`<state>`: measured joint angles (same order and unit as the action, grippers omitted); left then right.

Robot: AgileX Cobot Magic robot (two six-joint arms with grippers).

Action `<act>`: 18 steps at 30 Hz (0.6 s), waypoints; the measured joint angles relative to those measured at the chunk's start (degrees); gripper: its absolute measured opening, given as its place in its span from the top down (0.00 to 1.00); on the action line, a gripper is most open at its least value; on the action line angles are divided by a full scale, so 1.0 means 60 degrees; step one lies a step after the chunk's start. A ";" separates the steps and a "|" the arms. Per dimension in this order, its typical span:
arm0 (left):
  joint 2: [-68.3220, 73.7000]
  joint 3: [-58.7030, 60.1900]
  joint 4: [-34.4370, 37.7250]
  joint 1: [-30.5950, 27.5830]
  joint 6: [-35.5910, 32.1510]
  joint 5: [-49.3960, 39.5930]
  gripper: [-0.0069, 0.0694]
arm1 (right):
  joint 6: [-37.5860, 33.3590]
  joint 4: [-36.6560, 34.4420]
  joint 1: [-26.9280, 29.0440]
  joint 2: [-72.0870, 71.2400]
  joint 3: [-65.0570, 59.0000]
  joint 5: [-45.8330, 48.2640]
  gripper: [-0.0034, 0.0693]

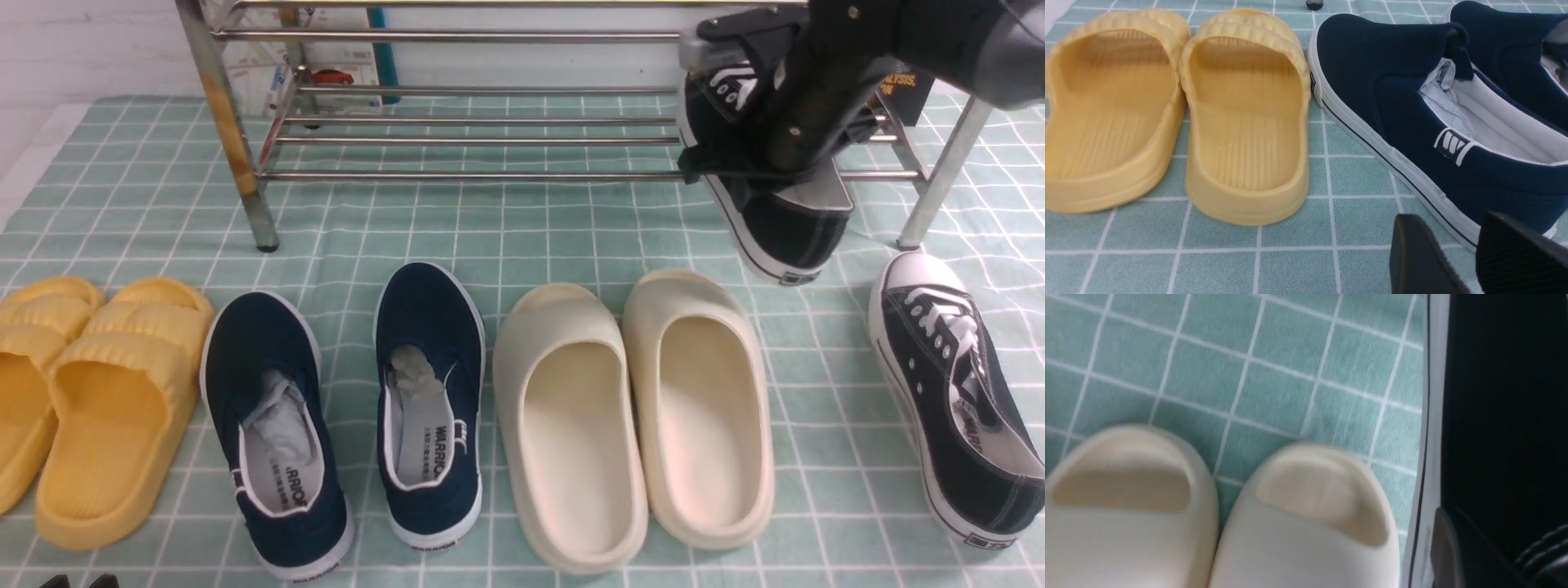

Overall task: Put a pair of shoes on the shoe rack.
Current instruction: Use the right arm to put a shoe into the shoe rack

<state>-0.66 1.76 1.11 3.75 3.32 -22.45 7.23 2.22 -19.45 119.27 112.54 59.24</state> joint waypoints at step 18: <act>0.0000 0.0000 0.0000 0.0000 0.0000 0.0000 0.60 | -0.0133 0.0006 0.0884 0.2031 0.2657 -0.0196 0.92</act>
<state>-0.66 1.76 1.11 3.75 3.32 -22.45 6.43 2.26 -14.15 131.45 128.48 58.07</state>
